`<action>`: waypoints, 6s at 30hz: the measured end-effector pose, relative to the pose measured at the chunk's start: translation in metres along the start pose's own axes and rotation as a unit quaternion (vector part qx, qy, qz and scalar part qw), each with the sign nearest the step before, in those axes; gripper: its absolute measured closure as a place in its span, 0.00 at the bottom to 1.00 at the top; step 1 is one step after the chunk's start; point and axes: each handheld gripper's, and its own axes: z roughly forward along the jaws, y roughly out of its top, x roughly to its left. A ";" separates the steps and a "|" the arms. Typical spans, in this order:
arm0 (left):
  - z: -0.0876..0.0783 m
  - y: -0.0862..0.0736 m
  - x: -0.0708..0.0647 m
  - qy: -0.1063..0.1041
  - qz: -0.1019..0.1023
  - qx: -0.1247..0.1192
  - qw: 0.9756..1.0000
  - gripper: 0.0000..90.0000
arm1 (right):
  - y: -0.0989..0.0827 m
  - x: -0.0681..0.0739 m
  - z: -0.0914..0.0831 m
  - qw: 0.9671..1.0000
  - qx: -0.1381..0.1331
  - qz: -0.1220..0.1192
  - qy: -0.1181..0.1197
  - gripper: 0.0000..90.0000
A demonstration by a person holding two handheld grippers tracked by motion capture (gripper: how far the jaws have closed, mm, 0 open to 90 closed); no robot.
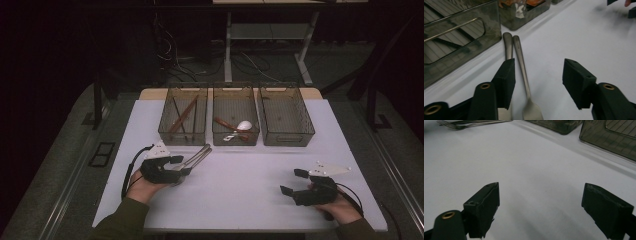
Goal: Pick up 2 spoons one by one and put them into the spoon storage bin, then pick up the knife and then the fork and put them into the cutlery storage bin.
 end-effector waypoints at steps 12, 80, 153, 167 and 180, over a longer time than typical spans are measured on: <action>0.018 0.007 0.012 0.009 -0.017 0.033 0.999 0.69 | 0.000 0.000 0.000 1.000 0.002 -0.001 0.002 0.16; 0.066 0.061 -0.057 -0.188 0.153 0.054 0.969 0.93 | 0.073 0.015 0.016 0.988 0.037 -0.094 0.119 0.16; 0.025 0.026 -0.038 -0.086 0.091 -0.012 0.992 0.31 | 0.093 -0.010 0.043 0.967 0.148 -0.162 0.132 0.96; 0.007 -0.021 -0.032 -0.018 0.027 -0.011 0.999 0.09 | 0.115 -0.047 0.021 0.988 0.105 -0.093 0.066 0.96; 0.012 -0.026 -0.037 -0.005 0.019 0.000 1.000 0.00 | 0.152 -0.099 0.019 0.996 0.084 -0.030 -0.015 0.96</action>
